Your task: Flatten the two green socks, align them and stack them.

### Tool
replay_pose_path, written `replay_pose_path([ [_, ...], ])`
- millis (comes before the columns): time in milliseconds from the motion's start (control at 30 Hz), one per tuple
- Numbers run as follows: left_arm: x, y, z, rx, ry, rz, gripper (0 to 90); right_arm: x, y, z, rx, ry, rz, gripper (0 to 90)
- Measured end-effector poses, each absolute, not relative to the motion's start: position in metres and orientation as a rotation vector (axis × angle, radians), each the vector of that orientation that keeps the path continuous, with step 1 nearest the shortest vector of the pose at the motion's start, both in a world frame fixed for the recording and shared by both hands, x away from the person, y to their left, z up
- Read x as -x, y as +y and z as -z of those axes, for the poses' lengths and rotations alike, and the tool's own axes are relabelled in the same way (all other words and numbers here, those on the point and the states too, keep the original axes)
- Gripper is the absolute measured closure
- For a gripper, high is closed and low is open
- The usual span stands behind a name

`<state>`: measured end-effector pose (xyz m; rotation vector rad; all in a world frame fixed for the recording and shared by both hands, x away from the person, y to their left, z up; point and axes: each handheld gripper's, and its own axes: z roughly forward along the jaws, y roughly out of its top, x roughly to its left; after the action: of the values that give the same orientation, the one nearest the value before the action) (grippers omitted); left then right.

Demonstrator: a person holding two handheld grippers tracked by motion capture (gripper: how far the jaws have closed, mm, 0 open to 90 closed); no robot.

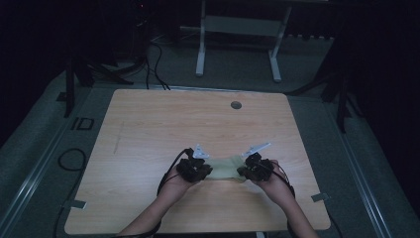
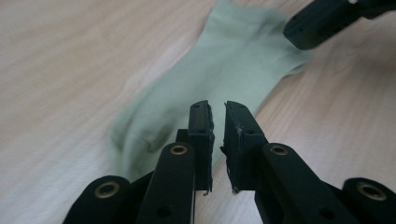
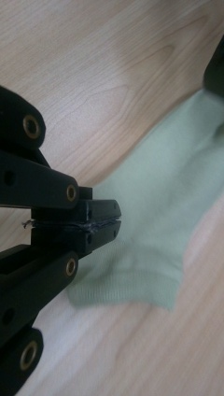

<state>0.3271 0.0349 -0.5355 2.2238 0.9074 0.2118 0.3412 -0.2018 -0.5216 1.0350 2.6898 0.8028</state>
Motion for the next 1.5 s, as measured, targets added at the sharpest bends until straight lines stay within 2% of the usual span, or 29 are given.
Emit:
replay_pose_path([
  [233,-0.334,0.034,0.555,-2.25,0.962,-0.2,83.0,-0.347,-0.204,0.538,-1.068,2.711,-0.78,88.7],
  [800,-0.346,0.061,0.555,-2.213,1.036,-0.232,83.0,-0.36,-0.181,0.54,-1.022,2.712,-0.78,86.4],
  [1300,-0.35,0.069,0.555,-2.18,1.045,-0.196,81.9,-0.367,-0.178,0.54,-1.019,2.737,-0.82,78.1],
  [1367,-0.349,0.068,0.553,-2.184,1.039,-0.199,77.2,-0.367,-0.178,0.539,-1.016,2.742,-0.819,77.4],
  [1433,-0.345,0.067,0.546,-2.162,1.016,-0.194,77.2,-0.365,-0.177,0.538,-1.014,2.745,-0.816,75.3],
  [1467,-0.344,0.067,0.543,-2.15,1.006,-0.196,64.5,-0.361,-0.177,0.532,-0.991,2.73,-0.857,67.3],
  [1500,-0.342,0.066,0.54,-2.139,0.997,-0.199,58.2,-0.359,-0.177,0.528,-0.981,2.71,-0.876,60.2],
])
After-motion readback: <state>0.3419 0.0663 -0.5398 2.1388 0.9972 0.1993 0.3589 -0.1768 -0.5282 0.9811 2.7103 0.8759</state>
